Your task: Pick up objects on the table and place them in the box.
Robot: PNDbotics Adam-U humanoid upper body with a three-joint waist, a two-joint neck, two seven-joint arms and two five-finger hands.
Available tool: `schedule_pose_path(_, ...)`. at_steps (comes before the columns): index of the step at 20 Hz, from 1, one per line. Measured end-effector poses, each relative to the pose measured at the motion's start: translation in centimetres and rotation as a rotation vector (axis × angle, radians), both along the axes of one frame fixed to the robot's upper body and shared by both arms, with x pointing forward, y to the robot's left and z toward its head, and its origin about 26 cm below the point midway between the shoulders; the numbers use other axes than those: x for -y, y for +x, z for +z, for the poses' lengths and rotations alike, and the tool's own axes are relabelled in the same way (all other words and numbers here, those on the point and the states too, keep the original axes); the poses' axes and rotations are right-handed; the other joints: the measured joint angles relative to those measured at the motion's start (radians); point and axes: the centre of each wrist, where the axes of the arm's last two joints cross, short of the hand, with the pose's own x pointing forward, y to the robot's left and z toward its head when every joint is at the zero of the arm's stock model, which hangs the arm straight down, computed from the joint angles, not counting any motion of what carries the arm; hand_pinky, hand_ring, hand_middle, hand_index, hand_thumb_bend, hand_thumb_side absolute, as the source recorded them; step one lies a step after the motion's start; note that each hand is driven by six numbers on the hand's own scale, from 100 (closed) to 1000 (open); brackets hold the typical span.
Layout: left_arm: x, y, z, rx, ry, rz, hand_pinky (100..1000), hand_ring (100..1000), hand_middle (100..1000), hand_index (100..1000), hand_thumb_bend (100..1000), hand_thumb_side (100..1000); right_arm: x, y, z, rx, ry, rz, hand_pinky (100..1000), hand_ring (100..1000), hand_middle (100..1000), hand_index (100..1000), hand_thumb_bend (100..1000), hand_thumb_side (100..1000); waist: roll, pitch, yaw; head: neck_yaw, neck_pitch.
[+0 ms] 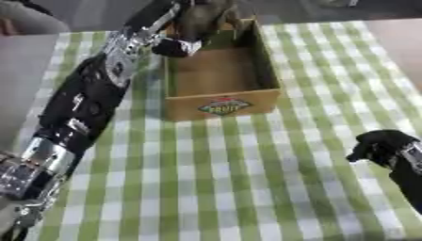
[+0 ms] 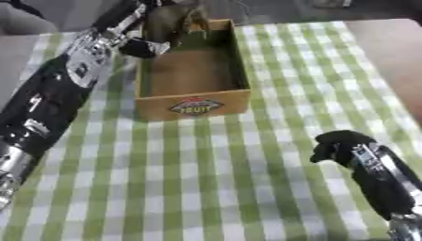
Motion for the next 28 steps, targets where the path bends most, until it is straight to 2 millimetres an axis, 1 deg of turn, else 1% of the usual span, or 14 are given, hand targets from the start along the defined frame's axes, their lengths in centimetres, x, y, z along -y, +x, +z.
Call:
schedule_pose_path(6,0.2,0.0,-2.5,-0.099,0.109,-0.006,438,398,351,396,100,249,-0.2,0.0,0.0,0.0,-0.001,0.008,658,571,546,700,100,844,-0.002,0.005,0.002,0.0,0.0)
schedule_pose_path(10,0.0,0.0,-3.1,-0.166,0.169,-0.007,504,459,409,459,100,244,-0.2,0.0,0.0,0.002,0.0,0.01,657,571,546,700,100,844,-0.005,0.005,0.003,0.0,0.0)
schedule_pose_path(11,0.0,0.0,-3.2,-0.183,0.182,-0.01,542,500,459,507,100,244,-0.2,0.0,0.0,0.002,0.0,0.01,657,571,546,700,100,844,-0.006,0.005,0.004,0.0,0.0)
schedule_pose_path(12,0.1,0.0,-3.2,-0.197,0.195,-0.015,554,514,472,519,100,244,-0.2,0.0,0.0,0.002,0.0,0.01,657,571,546,700,100,844,-0.006,0.005,0.005,0.0,0.0)
schedule_pose_path(14,0.2,0.0,-3.2,-0.219,0.22,-0.027,604,581,546,593,100,245,-0.2,0.0,0.0,0.003,0.0,0.011,657,571,546,700,100,844,-0.006,0.005,0.008,0.0,0.0)
schedule_pose_path(15,0.2,0.0,-3.1,-0.228,0.232,-0.033,646,649,623,667,100,248,-0.2,0.0,0.0,0.003,0.0,0.011,657,571,546,700,100,843,-0.007,0.004,0.009,0.0,0.0)
schedule_pose_path(16,0.2,0.0,-3.1,-0.234,0.242,-0.039,659,672,652,689,100,292,-0.2,0.0,0.0,0.003,0.001,0.011,657,571,546,700,100,843,-0.008,0.004,0.01,0.0,0.0)
schedule_pose_path(17,0.3,-0.1,-3.1,-0.24,0.252,-0.045,687,725,717,744,100,376,-0.3,0.0,0.0,0.002,0.001,0.011,657,571,546,700,100,843,-0.01,0.004,0.011,0.0,0.0)
schedule_pose_path(20,0.2,-0.2,-3.3,-0.255,0.273,-0.057,724,784,789,790,100,473,-0.4,0.0,0.0,0.002,0.005,0.013,657,571,546,700,100,843,-0.013,0.004,0.018,0.0,0.0)
schedule_pose_path(21,0.2,-0.3,-3.3,-0.258,0.277,-0.059,745,813,820,816,100,534,-0.4,0.0,0.0,0.002,0.005,0.013,657,571,546,700,100,843,-0.013,0.004,0.019,0.0,0.0)
schedule_pose_path(23,0.2,-0.3,-3.3,-0.258,0.277,-0.064,788,864,870,837,100,641,-0.4,0.0,0.0,0.002,0.005,0.013,657,571,546,700,100,843,-0.014,0.004,0.022,-0.001,0.0)
schedule_pose_path(24,0.3,-0.4,-3.3,-0.255,0.273,-0.067,797,875,882,841,100,667,-0.4,0.0,0.0,0.002,0.005,0.013,657,571,546,700,100,844,-0.015,0.004,0.022,-0.001,0.0)
schedule_pose_path(27,0.4,-0.5,-3.0,-0.236,0.237,-0.082,837,915,928,850,100,830,-0.4,0.0,0.0,0.001,0.006,0.012,657,572,546,700,100,843,-0.017,0.004,0.029,-0.002,0.0)
schedule_pose_path(28,0.5,-0.5,-2.8,-0.222,0.214,-0.088,842,920,936,853,100,868,-0.4,0.0,0.0,0.001,0.006,0.012,657,572,546,700,100,843,-0.018,0.004,0.03,-0.002,0.0)
